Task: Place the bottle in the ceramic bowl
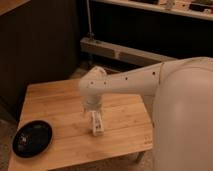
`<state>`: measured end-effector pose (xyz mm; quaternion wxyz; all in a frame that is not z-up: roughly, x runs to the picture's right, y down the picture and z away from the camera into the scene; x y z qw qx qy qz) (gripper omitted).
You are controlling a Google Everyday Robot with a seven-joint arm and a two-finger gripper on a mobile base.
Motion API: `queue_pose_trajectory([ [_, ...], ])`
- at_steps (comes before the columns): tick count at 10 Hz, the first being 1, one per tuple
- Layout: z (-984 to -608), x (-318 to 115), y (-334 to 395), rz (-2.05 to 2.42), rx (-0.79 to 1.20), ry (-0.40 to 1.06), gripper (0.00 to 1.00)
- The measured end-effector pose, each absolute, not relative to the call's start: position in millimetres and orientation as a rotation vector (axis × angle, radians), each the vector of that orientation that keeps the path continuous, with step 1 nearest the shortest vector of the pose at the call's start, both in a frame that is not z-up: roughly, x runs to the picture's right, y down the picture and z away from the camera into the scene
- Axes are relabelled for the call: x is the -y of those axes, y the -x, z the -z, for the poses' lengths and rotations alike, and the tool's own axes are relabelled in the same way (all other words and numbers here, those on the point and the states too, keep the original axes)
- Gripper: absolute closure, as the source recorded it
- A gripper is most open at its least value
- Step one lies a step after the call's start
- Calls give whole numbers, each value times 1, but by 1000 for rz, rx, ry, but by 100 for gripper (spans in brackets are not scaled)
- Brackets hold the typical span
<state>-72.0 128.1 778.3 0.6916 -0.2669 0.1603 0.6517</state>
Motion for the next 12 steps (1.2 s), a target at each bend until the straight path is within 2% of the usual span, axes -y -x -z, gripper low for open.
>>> queue_pose_trajectory([
  [2, -805, -142, 61, -1444, -302, 588, 35],
  [9, -844, -166, 58, -1400, -295, 591, 35],
  [10, -848, -171, 63, -1398, -297, 615, 40],
  [12, -847, -170, 71, -1398, -277, 665, 62],
])
